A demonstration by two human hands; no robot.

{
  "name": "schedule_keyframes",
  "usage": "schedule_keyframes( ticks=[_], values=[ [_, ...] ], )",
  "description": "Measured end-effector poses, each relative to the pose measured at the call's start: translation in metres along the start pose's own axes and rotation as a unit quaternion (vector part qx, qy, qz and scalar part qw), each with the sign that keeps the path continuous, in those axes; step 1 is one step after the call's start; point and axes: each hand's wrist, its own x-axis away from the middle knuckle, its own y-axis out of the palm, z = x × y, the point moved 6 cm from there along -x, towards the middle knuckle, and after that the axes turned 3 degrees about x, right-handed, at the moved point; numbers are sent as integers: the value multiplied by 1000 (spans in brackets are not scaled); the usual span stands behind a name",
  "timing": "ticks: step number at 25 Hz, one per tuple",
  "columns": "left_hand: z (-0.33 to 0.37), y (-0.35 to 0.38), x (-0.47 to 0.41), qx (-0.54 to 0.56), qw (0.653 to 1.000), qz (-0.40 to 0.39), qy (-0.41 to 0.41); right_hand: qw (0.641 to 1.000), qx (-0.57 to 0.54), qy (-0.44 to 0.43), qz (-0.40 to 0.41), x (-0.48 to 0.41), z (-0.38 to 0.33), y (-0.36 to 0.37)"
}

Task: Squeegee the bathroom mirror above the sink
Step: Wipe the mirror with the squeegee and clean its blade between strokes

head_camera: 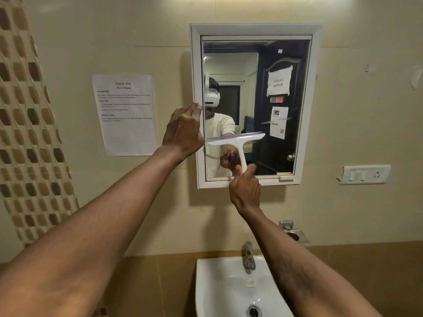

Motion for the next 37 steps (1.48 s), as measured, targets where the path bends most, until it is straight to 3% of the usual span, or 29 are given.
schedule_keyframes(
  ticks=[9,16,37],
  values=[
    [22,8,-26,9,1000,11,12,990,-68,-42,118,-129,-47,-79],
    [44,20,-56,14,999,21,24,983,-66,-33,171,-201,-48,-92],
    [64,73,-29,43,998,-29,20,997,-27,51,47,-97,68,-44]
  ],
)
